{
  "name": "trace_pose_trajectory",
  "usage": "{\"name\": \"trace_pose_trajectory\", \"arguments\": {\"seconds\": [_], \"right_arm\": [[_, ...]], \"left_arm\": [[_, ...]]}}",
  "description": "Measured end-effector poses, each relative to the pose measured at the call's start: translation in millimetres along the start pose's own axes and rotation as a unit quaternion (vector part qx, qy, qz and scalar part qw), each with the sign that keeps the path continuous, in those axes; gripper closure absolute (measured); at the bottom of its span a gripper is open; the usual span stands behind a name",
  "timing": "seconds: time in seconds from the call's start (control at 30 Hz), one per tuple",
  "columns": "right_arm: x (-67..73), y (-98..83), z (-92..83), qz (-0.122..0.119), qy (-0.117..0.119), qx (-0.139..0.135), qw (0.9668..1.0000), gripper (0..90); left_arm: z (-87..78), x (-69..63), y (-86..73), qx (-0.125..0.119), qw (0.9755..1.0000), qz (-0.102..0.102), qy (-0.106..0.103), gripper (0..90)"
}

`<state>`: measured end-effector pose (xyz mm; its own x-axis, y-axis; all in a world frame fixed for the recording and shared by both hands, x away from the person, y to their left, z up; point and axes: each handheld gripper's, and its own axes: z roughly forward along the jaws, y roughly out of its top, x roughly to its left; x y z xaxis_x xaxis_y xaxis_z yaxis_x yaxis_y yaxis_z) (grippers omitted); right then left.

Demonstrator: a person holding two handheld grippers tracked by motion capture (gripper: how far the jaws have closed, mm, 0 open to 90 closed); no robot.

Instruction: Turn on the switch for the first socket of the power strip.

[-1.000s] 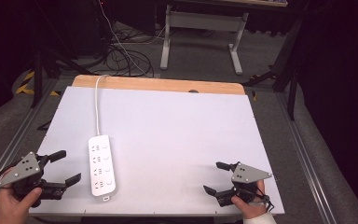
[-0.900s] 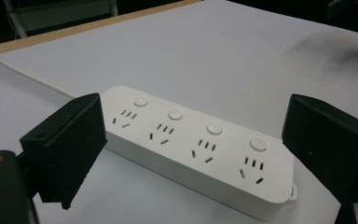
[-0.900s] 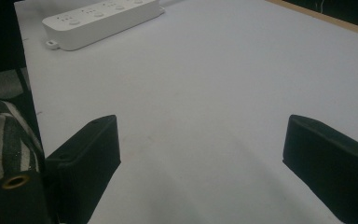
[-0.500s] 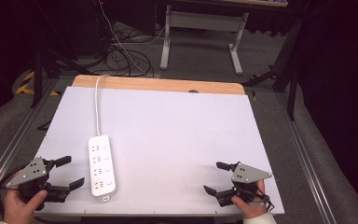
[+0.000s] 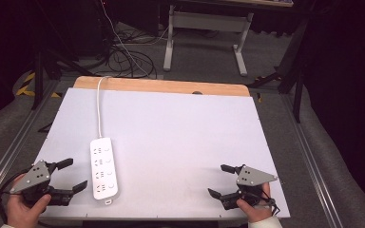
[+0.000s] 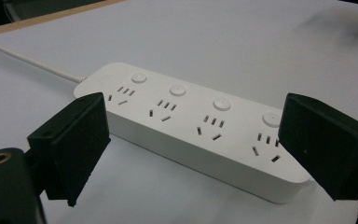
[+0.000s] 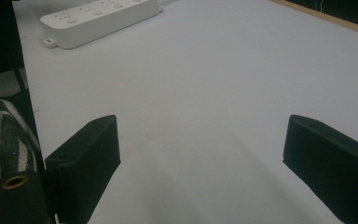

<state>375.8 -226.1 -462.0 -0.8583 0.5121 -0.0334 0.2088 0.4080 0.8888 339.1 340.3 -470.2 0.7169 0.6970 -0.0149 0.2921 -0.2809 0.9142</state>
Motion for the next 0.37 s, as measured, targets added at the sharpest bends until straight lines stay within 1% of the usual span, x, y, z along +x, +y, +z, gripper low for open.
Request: {"name": "trace_pose_trajectory", "arguments": {"seconds": [0.07,0.13,0.37], "right_arm": [[0.1,-0.1,0.0,0.000,0.000,0.000,1.0000,11.3],[0.3,-0.1,-0.1,0.000,-0.001,0.000,1.0000,11.3],[-0.5,-0.1,0.1,0.000,-0.003,0.001,1.0000,11.3]], "left_arm": [[-0.1,0.1,-0.1,-0.004,0.9999,-0.012,-0.004,9.2],[-0.2,0.4,-0.1,-0.006,0.9998,-0.020,-0.005,9.1],[0.7,0.5,-0.5,-0.006,0.9996,-0.027,-0.006,9.1]]}}
